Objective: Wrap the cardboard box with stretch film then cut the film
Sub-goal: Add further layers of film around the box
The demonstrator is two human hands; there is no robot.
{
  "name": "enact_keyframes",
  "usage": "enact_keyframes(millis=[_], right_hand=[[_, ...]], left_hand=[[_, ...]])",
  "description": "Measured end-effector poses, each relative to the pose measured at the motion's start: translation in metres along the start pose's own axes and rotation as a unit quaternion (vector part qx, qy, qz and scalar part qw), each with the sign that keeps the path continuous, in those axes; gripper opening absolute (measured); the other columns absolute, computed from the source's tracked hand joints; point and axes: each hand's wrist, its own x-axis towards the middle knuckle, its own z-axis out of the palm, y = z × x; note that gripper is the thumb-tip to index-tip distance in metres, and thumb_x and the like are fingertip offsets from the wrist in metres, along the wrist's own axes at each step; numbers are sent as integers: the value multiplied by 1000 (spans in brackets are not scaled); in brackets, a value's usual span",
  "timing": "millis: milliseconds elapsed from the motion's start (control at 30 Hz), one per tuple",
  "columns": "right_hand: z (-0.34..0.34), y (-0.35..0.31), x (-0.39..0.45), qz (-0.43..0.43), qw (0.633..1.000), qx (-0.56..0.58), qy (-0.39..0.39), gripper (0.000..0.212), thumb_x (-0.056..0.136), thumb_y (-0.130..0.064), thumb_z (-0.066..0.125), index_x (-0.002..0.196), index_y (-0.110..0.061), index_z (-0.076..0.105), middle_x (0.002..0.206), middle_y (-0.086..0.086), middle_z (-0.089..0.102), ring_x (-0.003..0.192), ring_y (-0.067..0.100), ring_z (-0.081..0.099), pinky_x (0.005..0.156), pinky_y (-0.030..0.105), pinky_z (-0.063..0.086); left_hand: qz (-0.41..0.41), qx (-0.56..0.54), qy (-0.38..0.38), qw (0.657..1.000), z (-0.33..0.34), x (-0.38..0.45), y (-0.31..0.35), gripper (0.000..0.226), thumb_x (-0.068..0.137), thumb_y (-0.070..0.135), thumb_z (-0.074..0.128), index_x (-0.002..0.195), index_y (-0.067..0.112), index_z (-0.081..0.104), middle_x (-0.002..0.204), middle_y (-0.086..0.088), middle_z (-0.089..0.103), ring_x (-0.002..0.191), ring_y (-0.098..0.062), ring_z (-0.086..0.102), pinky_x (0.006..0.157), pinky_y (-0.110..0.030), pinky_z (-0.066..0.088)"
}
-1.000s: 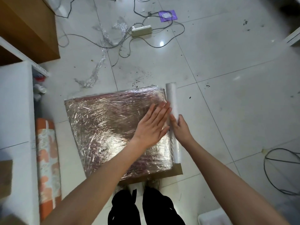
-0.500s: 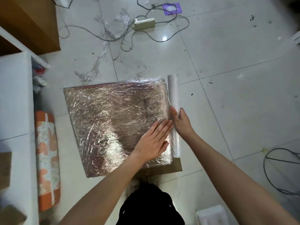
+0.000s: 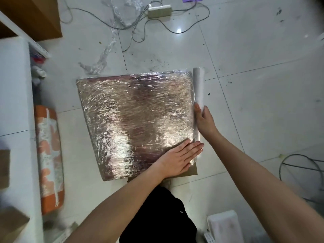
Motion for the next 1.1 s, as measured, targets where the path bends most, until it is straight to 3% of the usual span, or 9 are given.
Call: enact_keyframes(millis=[267, 467, 567, 633, 700, 800, 900, 1000, 1100], right_hand=[[1, -3, -9, 18, 1000, -3, 5, 38, 95, -48, 38, 83, -12, 37, 71, -3, 35, 62, 10, 36, 48, 11, 33], [-5, -3, -21, 26, 999, -10, 18, 42, 93, -52, 39, 80, -13, 35, 67, -1, 34, 57, 9, 36, 51, 18, 34], [-11, -3, -27, 24, 999, -21, 16, 46, 91, -55, 39, 81, -11, 37, 67, -1, 40, 53, 4, 45, 55, 26, 36], [-13, 2, -32, 32, 999, -34, 17, 50, 90, -59, 38, 82, -10, 40, 70, 2, 43, 62, 14, 50, 58, 30, 37], [-12, 2, -38, 36, 999, -24, 23, 53, 89, -59, 39, 81, -7, 40, 71, 3, 39, 63, 16, 41, 58, 30, 34], [-9, 0, -44, 36, 999, 8, 22, 57, 89, -59, 41, 75, -4, 39, 70, 3, 35, 64, 15, 37, 59, 30, 31], [-9, -4, -51, 33, 998, 41, 21, 43, 92, -51, 44, 73, -14, 32, 69, 0, 28, 62, 13, 31, 58, 27, 27], [-11, -2, -54, 39, 997, 72, 14, 40, 92, -50, 46, 81, -12, 40, 75, 5, 32, 66, 15, 34, 59, 28, 28], [-5, -1, -58, 47, 994, 92, 15, 42, 91, -51, 47, 81, -11, 42, 73, 3, 33, 63, 14, 34, 56, 27, 28]], left_hand=[[-335, -9, 48, 941, -37, -30, -48, 66, 99, 40, 11, 145, 2, -17, 153, -14, -25, 144, -25, -15, 116, -44, -11], [-307, -25, 49, 950, -43, -39, -46, 81, 92, 37, 41, 149, 3, -4, 157, -12, -15, 146, -23, -3, 118, -43, -3], [-416, -20, 66, 907, -84, -33, -91, 92, 86, 58, 39, 148, 14, -14, 154, -6, -25, 142, -20, -18, 115, -47, -12], [-525, -34, -56, 849, -115, -42, -137, 105, 73, 82, 32, 147, 22, -13, 152, -3, -28, 140, -24, -23, 109, -59, -15], [-556, -59, -173, 811, -136, -56, -171, 119, 55, 92, 24, 150, 27, -5, 157, -4, -14, 144, -33, -10, 105, -71, -2], [-506, -84, -214, 831, -150, -70, -190, 114, 50, 90, 34, 145, 27, 25, 153, -5, 28, 142, -31, 19, 102, -73, 9], [-460, -109, -145, 869, -154, -66, -191, 90, 53, 80, 52, 122, 22, 48, 121, -2, 61, 117, -24, 53, 110, -59, 13], [-432, -150, -55, 888, -156, -64, -184, 80, 56, 64, 68, 121, 20, 54, 107, -3, 66, 99, -24, 60, 92, -41, 43], [-402, -131, 9, 906, -156, -71, -180, 78, 58, 53, 77, 127, 21, 56, 103, -3, 69, 95, -24, 62, 82, -35, 46]])
